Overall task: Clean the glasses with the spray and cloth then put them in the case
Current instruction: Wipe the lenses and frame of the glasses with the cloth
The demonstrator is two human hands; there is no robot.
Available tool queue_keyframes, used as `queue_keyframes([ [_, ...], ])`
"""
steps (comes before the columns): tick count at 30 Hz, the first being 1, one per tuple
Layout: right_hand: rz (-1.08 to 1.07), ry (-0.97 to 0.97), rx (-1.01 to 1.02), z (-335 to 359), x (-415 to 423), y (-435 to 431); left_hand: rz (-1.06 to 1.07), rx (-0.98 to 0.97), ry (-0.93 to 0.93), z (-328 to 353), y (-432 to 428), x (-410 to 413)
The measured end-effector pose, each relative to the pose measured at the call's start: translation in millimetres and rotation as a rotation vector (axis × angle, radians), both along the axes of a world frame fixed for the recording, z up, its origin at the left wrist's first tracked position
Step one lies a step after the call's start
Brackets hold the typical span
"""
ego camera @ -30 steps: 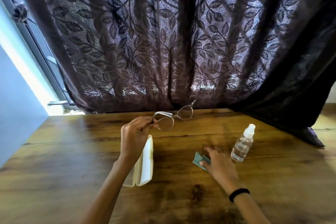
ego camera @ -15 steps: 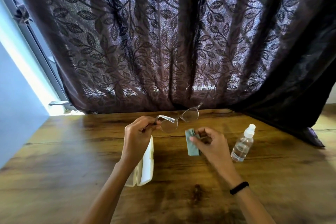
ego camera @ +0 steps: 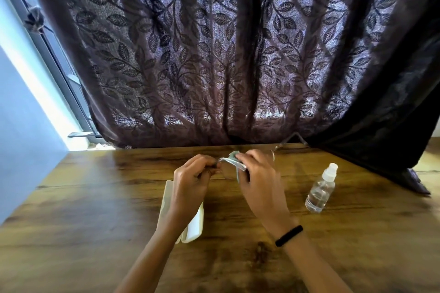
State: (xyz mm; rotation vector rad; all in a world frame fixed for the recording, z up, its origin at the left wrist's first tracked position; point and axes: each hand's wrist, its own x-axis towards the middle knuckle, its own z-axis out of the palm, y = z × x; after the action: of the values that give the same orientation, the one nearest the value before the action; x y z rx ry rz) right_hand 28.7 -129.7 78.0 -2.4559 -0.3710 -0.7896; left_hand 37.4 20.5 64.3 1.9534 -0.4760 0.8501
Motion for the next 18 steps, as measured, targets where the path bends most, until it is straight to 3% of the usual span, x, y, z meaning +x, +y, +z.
queue_keyframes([
  [13, 0.172, 0.039, -0.102, -0.9, -7.4, 7.6, 0.054, -0.068, -0.032, 0.3, -4.2, 3.4],
  [18, 0.158, -0.060, -0.187, -0.5, -10.3, -1.7, 0.096, -0.071, -0.028, 3.2, -0.4, 4.0],
])
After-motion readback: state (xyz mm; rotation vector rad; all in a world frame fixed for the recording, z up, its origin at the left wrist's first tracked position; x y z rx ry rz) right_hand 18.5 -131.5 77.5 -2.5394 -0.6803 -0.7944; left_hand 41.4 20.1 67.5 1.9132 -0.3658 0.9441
